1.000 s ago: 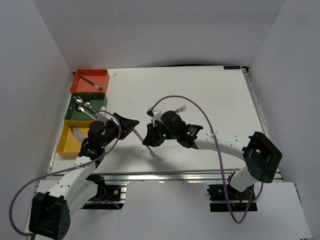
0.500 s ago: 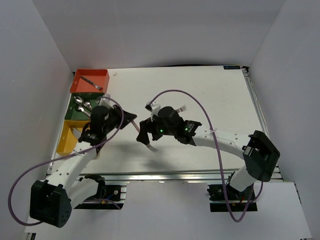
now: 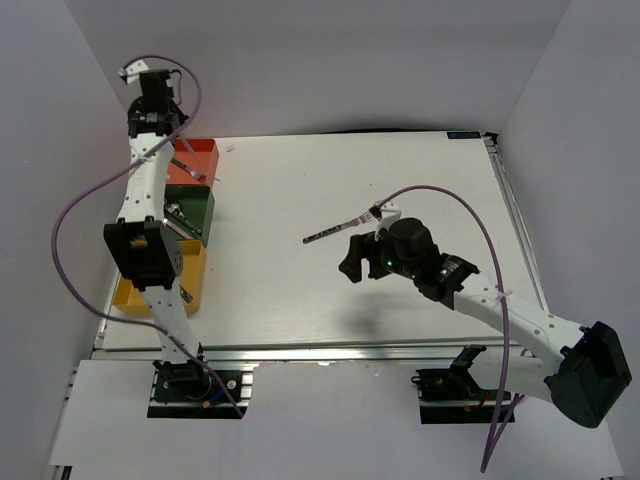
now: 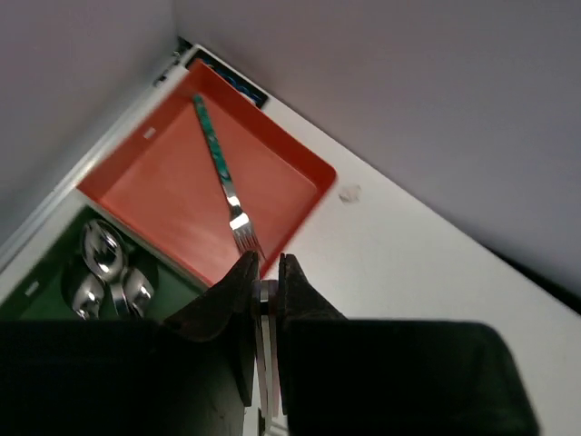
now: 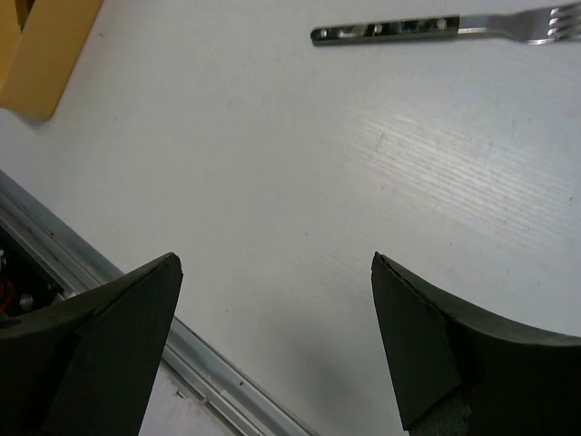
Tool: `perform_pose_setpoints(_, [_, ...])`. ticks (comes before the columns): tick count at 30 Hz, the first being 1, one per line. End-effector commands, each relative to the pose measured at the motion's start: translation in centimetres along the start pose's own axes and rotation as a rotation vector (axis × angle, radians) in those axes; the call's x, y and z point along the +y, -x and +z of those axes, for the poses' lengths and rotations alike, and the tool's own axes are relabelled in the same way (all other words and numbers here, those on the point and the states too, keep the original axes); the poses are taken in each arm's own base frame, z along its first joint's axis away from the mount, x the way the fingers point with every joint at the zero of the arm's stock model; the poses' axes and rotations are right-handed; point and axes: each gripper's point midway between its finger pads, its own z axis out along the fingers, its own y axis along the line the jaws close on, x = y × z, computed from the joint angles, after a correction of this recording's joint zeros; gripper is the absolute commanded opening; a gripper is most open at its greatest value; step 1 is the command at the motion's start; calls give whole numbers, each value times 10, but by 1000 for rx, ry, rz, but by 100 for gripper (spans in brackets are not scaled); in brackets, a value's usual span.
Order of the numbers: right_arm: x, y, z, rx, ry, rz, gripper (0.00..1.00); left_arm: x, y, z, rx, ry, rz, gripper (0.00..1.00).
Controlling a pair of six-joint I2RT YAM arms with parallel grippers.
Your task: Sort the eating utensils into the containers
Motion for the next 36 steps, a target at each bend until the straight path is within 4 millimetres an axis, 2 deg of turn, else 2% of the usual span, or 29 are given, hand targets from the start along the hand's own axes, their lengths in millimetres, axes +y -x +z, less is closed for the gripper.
perform_pose_setpoints(1, [-1, -18, -8, 39, 25, -16, 89, 32, 61, 18, -76, 66, -27, 0])
perform_pose_setpoints(3, [1, -24, -11, 43, 45, -5, 89, 35, 76, 36, -117, 41, -62, 0])
perform_pose_setpoints(5, [1, -32, -12, 57, 57, 6, 89, 36, 88, 43, -192, 40, -79, 0])
perform_pose_setpoints(7, [4, -37, -14, 70, 72, 20, 89, 44, 99, 41, -248, 71, -82, 0])
perform_pose_setpoints(8, [4, -40, -14, 78, 76, 21, 89, 46, 99, 46, -263, 75, -84, 0])
perform_pose_setpoints(13, [3, -39, -19, 68, 72, 17, 89, 46, 79, 77, -228, 47, -61, 0])
perform_pose_setpoints(16, [5, -37, -20, 61, 79, 21, 89, 46, 72, 88, -221, 41, -61, 0])
perform_pose_setpoints(19, [9, -36, -18, 60, 97, 36, 89, 55, 65, 100, -217, 71, -71, 0])
perform_pose_setpoints(23, [11, -33, -15, 54, 101, 42, 89, 53, 58, 111, -215, 46, -82, 0])
perform_pose_setpoints(27, [10, -30, -9, 63, 87, 41, 89, 52, 44, 125, -191, 34, -83, 8])
perform_pose_setpoints(31, [9, -30, -6, 74, 79, 33, 89, 52, 29, 137, -157, 28, -76, 39])
perform_pose_setpoints(32, [9, -30, -5, 73, 77, 32, 89, 52, 27, 138, -153, 27, -77, 55])
perform_pose_setpoints(35, [7, -30, -3, 73, 68, 32, 89, 51, 31, 133, -152, 23, -96, 76])
perform_pose_setpoints(36, [4, -32, -1, 77, 51, 33, 89, 49, 34, 131, -156, 18, -101, 92])
